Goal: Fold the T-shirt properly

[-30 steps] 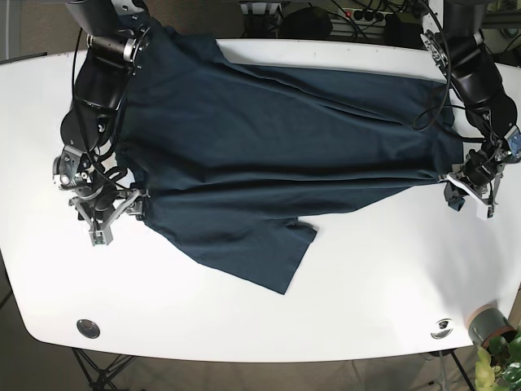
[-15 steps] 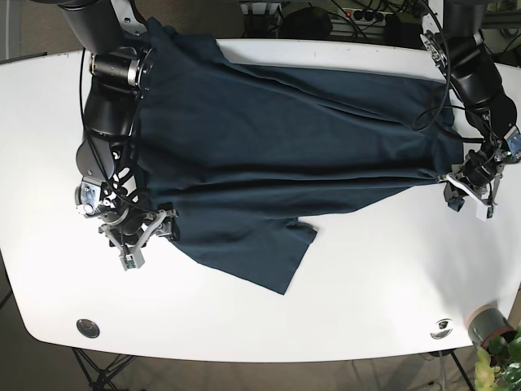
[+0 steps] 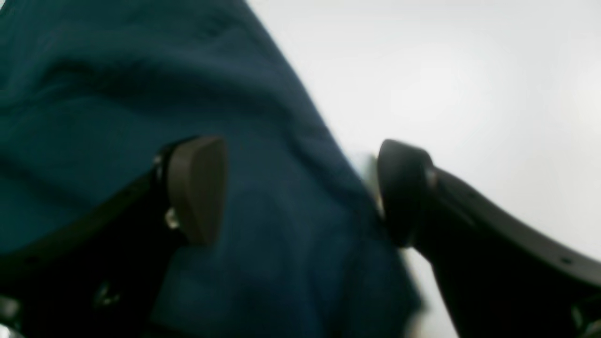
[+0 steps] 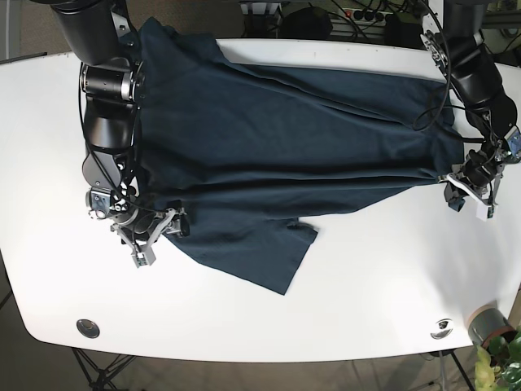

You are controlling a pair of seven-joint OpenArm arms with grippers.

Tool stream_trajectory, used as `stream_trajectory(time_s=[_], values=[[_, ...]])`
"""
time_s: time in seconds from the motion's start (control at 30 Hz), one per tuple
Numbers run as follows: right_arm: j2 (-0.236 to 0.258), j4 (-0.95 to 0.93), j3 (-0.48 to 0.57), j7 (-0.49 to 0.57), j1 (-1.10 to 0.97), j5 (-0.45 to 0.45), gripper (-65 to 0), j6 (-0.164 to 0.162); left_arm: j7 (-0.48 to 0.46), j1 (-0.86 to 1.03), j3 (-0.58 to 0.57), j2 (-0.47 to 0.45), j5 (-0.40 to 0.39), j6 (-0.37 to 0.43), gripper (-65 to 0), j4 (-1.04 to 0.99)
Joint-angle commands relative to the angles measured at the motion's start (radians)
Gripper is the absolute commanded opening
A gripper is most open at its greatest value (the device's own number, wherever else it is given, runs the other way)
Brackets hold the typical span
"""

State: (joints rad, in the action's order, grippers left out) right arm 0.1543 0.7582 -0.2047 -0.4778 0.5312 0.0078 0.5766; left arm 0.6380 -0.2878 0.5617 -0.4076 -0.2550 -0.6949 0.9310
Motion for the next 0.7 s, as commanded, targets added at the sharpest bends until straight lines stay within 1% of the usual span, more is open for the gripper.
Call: stream_trajectory(time_s=[0.0, 0.23, 0.33, 0.57, 0.67], values=[[0.001, 0.030, 0.011, 0.017, -0.006, 0.021, -17.8, 0.009, -0.022, -0.023, 0.002, -0.024, -0.017, -0.003, -65.0, 0.018], [0.000, 0.116, 0.011, -0.017, -0.078, 0.021, -17.8, 0.015, -0.022, -0.021, 0.004, -0.026, -0.017, -0.003, -65.0, 0.018], [-0.017, 0.159, 0.012, -0.032, -0.104, 0.021, -17.8, 0.015, -0.022, -0.023, 0.004, -0.026, -0.017, -0.003, -65.0, 0.018], [-0.028, 0.172, 0.014, -0.052, -0.113, 0.019, -17.8, 0.015, -0.022, -0.024, 0.004, -0.026, -0.017, -0.003, -65.0, 0.018], [-0.051, 0.172, 0.014, -0.052, -0.115, 0.011, -17.8, 0.015, -0.022, -0.026, 0.002, -0.026, -0.017, -0.003, -65.0, 0.018]])
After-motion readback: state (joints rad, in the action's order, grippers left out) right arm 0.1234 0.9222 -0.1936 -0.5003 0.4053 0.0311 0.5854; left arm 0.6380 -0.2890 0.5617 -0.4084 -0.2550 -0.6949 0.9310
